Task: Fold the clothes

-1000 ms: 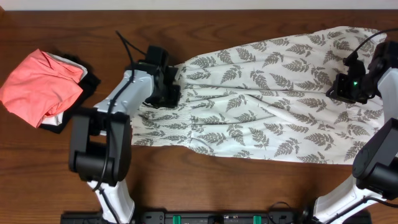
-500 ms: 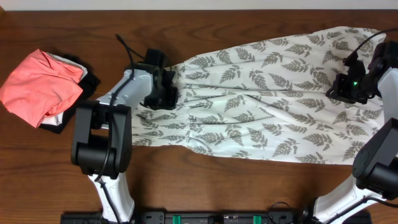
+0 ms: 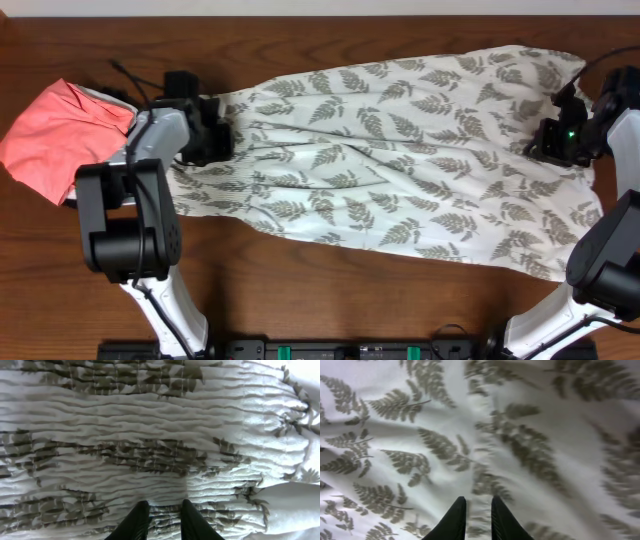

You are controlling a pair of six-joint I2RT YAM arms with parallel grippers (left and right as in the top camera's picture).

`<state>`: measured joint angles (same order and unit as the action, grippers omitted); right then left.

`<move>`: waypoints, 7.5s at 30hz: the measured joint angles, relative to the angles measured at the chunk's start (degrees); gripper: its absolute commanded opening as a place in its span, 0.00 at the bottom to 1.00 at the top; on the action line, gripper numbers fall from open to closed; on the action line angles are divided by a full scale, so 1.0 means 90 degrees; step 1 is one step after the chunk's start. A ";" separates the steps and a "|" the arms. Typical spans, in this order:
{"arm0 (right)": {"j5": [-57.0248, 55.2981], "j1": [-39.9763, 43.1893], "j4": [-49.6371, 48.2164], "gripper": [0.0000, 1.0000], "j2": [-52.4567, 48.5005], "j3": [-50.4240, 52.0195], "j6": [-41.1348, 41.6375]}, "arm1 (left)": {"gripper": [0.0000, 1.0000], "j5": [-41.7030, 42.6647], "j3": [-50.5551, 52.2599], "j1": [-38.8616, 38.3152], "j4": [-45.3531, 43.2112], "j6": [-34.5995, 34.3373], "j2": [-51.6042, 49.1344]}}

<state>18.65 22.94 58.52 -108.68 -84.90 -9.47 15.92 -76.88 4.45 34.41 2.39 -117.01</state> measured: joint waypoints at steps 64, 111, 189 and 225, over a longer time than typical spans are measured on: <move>-0.0092 0.2620 -0.1761 0.98 0.5166 0.6254 0.2871 | 0.50 -0.0984 0.2511 -0.2062 0.0954 -0.0580 0.3133; -0.1173 0.2620 -0.3449 0.01 0.5234 0.7332 0.3750 | 0.51 -0.0984 0.2511 -0.2059 0.0959 -0.0597 0.3133; -0.1341 0.1457 -0.2178 0.01 0.2907 0.2737 0.3485 | 0.55 -0.1943 0.2943 -0.2858 0.0272 -0.0617 0.3130; -0.1443 0.1185 -0.2477 0.01 0.2752 0.2322 0.3611 | 0.06 -0.1015 0.2718 -0.2370 0.0185 -0.0716 0.2011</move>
<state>5.67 33.61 36.23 -83.92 -64.01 23.03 6.79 -52.42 -16.88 36.07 -4.05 -98.91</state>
